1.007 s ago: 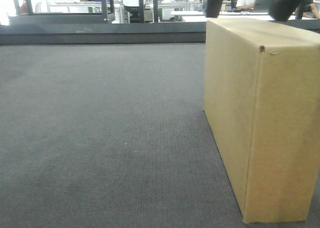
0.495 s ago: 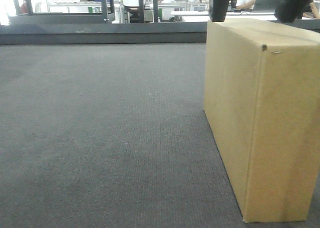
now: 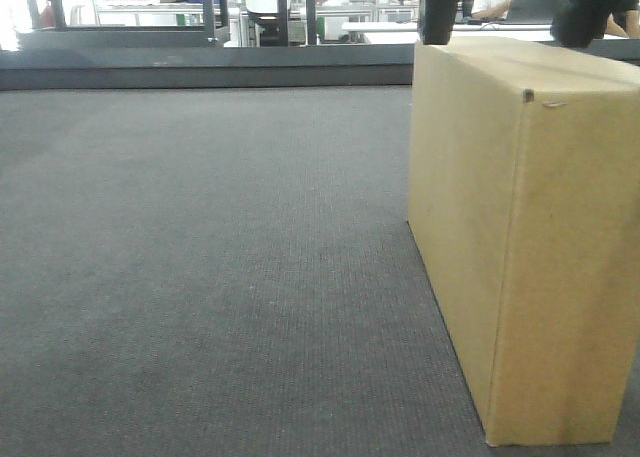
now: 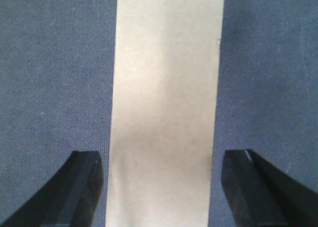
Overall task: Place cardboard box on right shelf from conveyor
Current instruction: 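Lower the open right gripper over the top edge of the box, then close the right gripper on the box edge and lift it off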
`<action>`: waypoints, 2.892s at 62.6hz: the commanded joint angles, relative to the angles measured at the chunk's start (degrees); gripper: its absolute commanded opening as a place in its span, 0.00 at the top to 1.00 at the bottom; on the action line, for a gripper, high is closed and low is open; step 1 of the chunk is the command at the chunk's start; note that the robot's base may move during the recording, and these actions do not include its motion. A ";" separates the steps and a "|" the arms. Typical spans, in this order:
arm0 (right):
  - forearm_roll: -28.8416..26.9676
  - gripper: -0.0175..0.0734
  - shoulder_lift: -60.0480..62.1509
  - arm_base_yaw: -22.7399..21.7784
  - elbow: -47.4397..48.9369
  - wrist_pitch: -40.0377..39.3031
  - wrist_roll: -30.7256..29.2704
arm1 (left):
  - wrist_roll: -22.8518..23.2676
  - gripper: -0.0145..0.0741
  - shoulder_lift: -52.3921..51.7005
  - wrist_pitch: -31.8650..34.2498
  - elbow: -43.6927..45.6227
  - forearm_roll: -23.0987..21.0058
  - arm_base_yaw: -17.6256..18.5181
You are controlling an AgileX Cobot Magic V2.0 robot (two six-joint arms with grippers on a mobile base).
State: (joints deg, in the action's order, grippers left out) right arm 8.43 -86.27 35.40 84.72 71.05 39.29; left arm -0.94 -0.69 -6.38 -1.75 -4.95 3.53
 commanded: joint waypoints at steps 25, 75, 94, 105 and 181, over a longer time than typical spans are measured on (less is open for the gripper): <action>0.88 0.16 1.90 1.31 -2.15 2.47 0.78 | 0.29 0.97 -0.57 4.65 0.16 -0.27 0.04; -0.32 0.23 1.90 1.31 -3.47 3.04 2.80 | 0.29 0.97 -0.57 4.65 0.16 -0.27 0.04; -0.32 0.35 2.29 1.31 -3.34 3.11 2.59 | 0.29 0.97 -0.57 4.65 0.16 -0.27 0.04; -0.27 0.35 5.89 0.40 -2.98 1.75 -2.71 | 0.29 0.97 -0.57 4.65 0.16 -0.27 0.04; -2.05 0.35 71.58 -31.66 -54.59 -59.25 -31.88 | 0.29 0.97 -0.57 4.65 0.16 -0.27 0.04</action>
State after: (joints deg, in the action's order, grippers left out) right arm 5.50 -17.38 4.15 28.65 16.46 8.15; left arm -0.94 -0.69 -6.38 -1.75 -4.95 3.53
